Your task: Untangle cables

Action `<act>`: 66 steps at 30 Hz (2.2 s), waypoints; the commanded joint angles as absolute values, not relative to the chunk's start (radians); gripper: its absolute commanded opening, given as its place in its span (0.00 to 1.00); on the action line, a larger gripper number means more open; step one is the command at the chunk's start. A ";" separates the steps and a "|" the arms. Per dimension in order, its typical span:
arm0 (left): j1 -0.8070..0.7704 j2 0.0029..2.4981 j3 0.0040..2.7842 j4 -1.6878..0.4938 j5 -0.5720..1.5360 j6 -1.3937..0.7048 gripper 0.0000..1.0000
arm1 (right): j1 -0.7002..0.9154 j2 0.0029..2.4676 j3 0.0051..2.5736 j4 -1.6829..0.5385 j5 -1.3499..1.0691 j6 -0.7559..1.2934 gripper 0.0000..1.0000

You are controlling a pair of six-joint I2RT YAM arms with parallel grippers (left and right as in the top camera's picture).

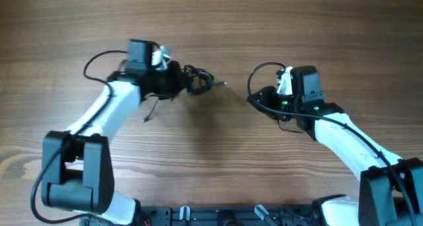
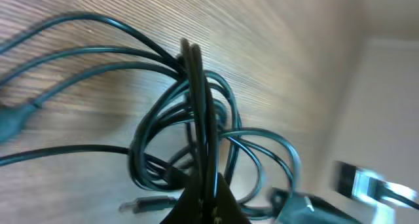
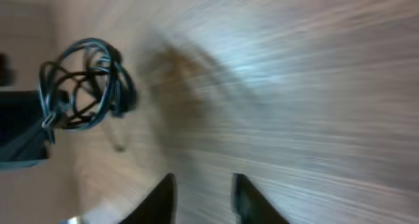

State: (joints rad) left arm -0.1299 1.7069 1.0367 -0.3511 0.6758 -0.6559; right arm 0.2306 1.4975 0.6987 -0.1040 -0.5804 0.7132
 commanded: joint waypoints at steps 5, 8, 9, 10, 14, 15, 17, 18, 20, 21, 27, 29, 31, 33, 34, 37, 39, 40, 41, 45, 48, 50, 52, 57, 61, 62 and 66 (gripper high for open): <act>-0.024 1.711 1.034 -0.355 1.119 -0.667 0.04 | 0.357 1.483 0.705 0.093 -0.686 0.775 0.26; -0.024 1.715 1.034 -0.347 1.193 -0.752 0.04 | 0.374 1.483 0.705 0.138 -0.646 0.880 0.39; -0.024 1.715 1.034 -0.347 1.214 -0.788 0.04 | 0.374 1.483 0.705 0.169 -0.674 0.883 0.39; -0.023 1.715 1.034 -0.345 1.215 -0.838 0.04 | 0.374 1.483 0.705 0.197 -0.710 0.882 0.39; -0.019 1.715 1.034 -0.332 1.229 -1.076 0.04 | 0.374 1.483 0.705 0.194 -0.719 0.830 0.39; -0.019 1.715 1.034 -0.332 1.238 -1.110 0.04 | 0.374 1.484 0.704 0.192 -0.716 0.822 0.39; -0.019 1.715 1.034 -0.332 1.267 -1.180 0.04 | 0.387 1.486 0.701 0.196 -0.715 0.794 0.41; -0.019 1.715 1.034 -0.332 1.286 -1.201 0.04 | 0.397 1.486 0.700 0.198 -0.713 0.785 0.43; -0.019 1.715 1.034 -0.332 1.341 -1.284 0.04 | 0.420 1.487 0.700 0.201 -0.685 0.784 0.45; -0.021 1.715 1.034 -0.332 1.360 -1.313 0.04 | 0.430 1.486 0.700 0.202 -0.661 0.785 0.46; -0.022 1.715 1.034 -0.332 1.412 -1.325 0.04 | 0.479 1.490 0.700 0.202 -0.470 0.788 0.52; -0.022 1.715 1.034 -0.332 1.413 -1.325 0.04 | 0.491 1.500 0.700 0.202 -0.464 0.787 0.52; -0.022 1.715 1.034 -0.332 1.413 -1.325 0.04 | 0.498 1.525 0.700 0.201 -0.463 0.785 0.48; -0.022 1.715 1.034 -0.332 1.413 -1.324 0.04 | 0.497 1.560 0.700 0.194 -0.428 0.785 0.37; -0.022 1.715 1.034 -0.332 1.413 -1.320 0.04 | 0.497 1.576 0.700 0.185 -0.396 0.785 0.26; -0.022 1.715 1.034 -0.326 1.413 -1.293 0.04 | 0.496 1.613 0.700 0.123 -0.287 0.789 0.04; -0.022 1.715 1.034 -0.303 1.413 -1.275 0.04 | 0.496 1.614 0.700 0.074 -0.208 0.826 0.04; -0.021 1.715 1.034 -0.292 1.413 -1.266 0.04 | 0.496 1.614 0.700 0.053 -0.175 0.852 0.04; -0.021 1.715 1.034 -0.277 1.412 -1.261 0.04 | 0.496 1.614 0.700 0.045 -0.169 0.861 0.04; -0.021 1.715 1.034 -0.235 1.412 -1.250 0.04 | 0.496 1.613 0.700 0.163 -0.445 0.643 0.29; -0.021 1.715 1.034 -0.235 1.409 -1.250 0.04 | 0.496 1.613 0.700 0.283 -0.641 0.587 0.53; -0.021 1.715 1.034 -0.237 1.401 -1.250 0.04 | 0.496 1.613 0.700 0.284 -0.654 0.583 0.62; -0.021 1.715 1.034 -0.262 1.402 -1.250 0.04 | 0.496 1.613 0.700 0.284 -0.658 0.588 0.66; -0.021 1.715 1.034 -0.266 1.401 -1.250 0.04 | 0.496 1.614 0.700 0.276 -0.731 0.577 0.72; -0.022 1.715 1.034 -0.266 1.375 -1.250 0.04 | 0.496 1.614 0.700 0.236 -0.733 0.764 0.69; -0.025 1.715 1.034 -0.266 1.376 -1.250 0.04 | 0.496 1.614 0.699 0.226 -0.723 0.768 0.68; -0.057 1.715 1.034 -0.323 1.388 -1.265 0.04 | 0.496 1.616 0.699 0.228 -0.595 0.763 0.59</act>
